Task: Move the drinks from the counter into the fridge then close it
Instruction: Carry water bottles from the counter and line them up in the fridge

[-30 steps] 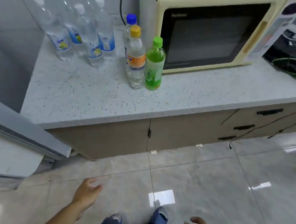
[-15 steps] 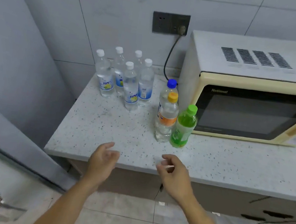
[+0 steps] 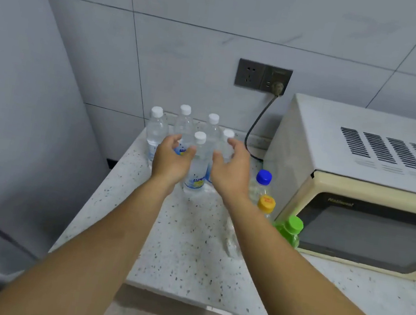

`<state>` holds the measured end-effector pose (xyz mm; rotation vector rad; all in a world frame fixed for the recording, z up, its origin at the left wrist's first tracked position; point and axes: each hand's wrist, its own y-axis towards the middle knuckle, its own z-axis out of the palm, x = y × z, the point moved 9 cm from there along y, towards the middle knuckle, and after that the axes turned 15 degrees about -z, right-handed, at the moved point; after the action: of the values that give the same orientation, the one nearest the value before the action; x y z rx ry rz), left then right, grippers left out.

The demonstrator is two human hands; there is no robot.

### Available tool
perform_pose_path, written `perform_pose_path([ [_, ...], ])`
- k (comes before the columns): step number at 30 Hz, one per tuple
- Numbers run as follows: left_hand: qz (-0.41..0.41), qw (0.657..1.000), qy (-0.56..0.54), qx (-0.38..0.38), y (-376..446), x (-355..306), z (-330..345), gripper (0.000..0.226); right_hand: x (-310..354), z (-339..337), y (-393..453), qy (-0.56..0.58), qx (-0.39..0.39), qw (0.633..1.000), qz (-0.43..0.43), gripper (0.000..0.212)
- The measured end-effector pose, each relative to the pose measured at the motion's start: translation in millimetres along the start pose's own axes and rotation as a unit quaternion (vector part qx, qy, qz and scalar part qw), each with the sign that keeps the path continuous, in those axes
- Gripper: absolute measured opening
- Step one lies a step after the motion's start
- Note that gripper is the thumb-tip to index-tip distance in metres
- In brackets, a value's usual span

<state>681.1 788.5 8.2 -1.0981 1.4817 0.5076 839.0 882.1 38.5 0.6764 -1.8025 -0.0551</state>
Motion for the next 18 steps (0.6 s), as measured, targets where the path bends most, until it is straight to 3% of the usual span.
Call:
perform_pose_path([
  [5, 0.066, 0.986, 0.147, 0.031, 29, -23, 28, 0.050, -8, 10, 71, -0.101, 0.050, 0.994, 0.006, 0.047],
  [10, 0.204, 0.930, 0.303, 0.048, 26, -36, 48, 0.045, -24, 36, 93, -0.292, 0.239, 0.926, -0.017, 0.048],
  [15, 0.180, 0.945, 0.271, 0.012, 12, -27, 26, 0.031, -13, 38, 84, -0.344, 0.277, 0.895, -0.069, 0.020],
  [18, 0.155, 0.955, 0.251, -0.009, -1, -21, 8, 0.041, -9, 33, 69, -0.340, 0.288, 0.893, -0.068, 0.019],
])
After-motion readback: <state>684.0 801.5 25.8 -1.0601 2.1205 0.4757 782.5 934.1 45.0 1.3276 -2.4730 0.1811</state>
